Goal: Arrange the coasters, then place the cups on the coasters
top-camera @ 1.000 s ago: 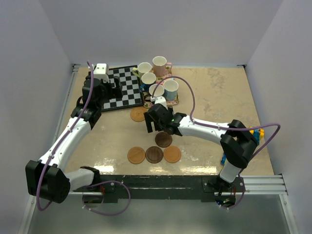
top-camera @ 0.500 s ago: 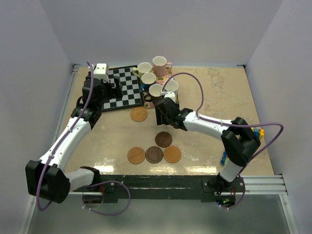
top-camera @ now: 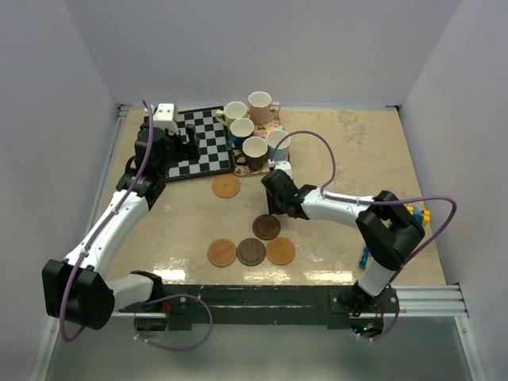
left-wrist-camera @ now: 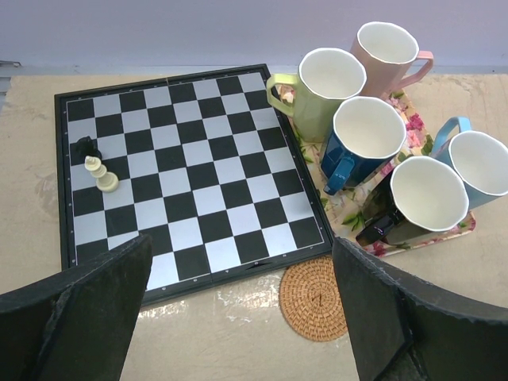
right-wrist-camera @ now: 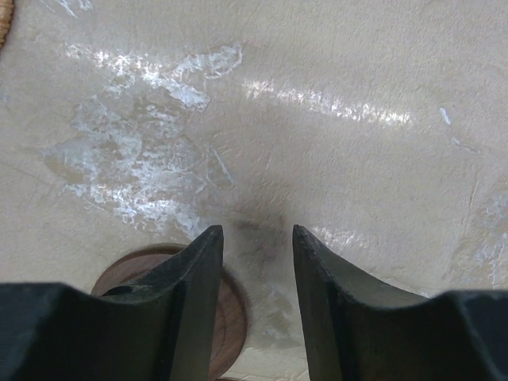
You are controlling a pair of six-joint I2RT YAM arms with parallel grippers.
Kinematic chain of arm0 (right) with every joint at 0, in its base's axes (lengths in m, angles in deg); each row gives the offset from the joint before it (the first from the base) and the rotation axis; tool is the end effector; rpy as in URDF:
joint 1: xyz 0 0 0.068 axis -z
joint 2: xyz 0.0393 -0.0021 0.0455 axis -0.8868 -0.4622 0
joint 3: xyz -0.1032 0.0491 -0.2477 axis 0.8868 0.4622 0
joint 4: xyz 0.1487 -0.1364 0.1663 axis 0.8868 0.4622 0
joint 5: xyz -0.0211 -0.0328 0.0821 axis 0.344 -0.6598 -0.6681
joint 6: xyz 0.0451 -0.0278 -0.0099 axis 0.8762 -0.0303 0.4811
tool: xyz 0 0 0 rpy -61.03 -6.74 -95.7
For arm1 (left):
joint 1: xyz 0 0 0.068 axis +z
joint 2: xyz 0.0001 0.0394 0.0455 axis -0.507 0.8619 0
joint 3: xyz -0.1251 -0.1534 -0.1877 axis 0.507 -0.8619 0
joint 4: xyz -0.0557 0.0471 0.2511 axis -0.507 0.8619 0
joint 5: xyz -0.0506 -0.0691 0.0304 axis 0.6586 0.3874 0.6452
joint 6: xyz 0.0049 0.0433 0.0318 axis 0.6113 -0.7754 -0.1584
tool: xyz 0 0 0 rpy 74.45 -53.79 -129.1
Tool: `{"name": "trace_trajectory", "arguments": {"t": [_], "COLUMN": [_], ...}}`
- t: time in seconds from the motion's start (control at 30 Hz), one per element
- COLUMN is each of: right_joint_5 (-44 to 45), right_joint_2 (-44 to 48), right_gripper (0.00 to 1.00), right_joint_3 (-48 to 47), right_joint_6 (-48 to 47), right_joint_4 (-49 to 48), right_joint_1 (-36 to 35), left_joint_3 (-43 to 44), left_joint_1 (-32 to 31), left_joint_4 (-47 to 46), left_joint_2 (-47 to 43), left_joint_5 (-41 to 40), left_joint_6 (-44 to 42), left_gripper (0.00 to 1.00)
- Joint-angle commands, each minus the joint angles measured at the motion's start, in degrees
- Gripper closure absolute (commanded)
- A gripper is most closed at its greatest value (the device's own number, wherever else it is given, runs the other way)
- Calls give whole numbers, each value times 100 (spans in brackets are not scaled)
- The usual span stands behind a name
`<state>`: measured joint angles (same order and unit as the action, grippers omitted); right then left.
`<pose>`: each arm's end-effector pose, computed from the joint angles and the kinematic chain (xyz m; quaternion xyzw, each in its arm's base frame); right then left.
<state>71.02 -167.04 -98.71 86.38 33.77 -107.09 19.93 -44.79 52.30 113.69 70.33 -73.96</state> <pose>0.2518 0.2303 0.1738 -0.0701 0.9339 0.0413 0.3483 0.2725 -0.0646 0.3366 -0.0135 0.7971 -0.0765 0.5988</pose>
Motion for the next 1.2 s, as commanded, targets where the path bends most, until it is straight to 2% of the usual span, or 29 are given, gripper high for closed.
{"name": "trace_trajectory", "arguments": {"t": [0.0,0.33,0.77,0.97,1.17], "right_joint_5": [-73,-117,-21,41,199], "right_joint_2": [33,-151,-160,-160,-125], "right_gripper": [57,61,60,53,40], "right_joint_3": [131,105,105,9,-360], "right_joint_6": [76,76,164,269,199], "right_joint_4": [-262,-192,-148,-113,-8], "right_joint_1": [-47,-275,-328,-328,-328], "left_joint_3": [-18,-26,-26,-26,-35], "left_joint_1": [-35,-35,-35,-35,-35], "left_joint_4": [-289,-289,-289,-289,-289], "left_joint_2": [2,-7,-24,-42,-33], "left_joint_5": [23,41,59,59,41], "left_joint_6": [-15,2,2,2,-6], "left_gripper": [0,0,0,0,0]}}
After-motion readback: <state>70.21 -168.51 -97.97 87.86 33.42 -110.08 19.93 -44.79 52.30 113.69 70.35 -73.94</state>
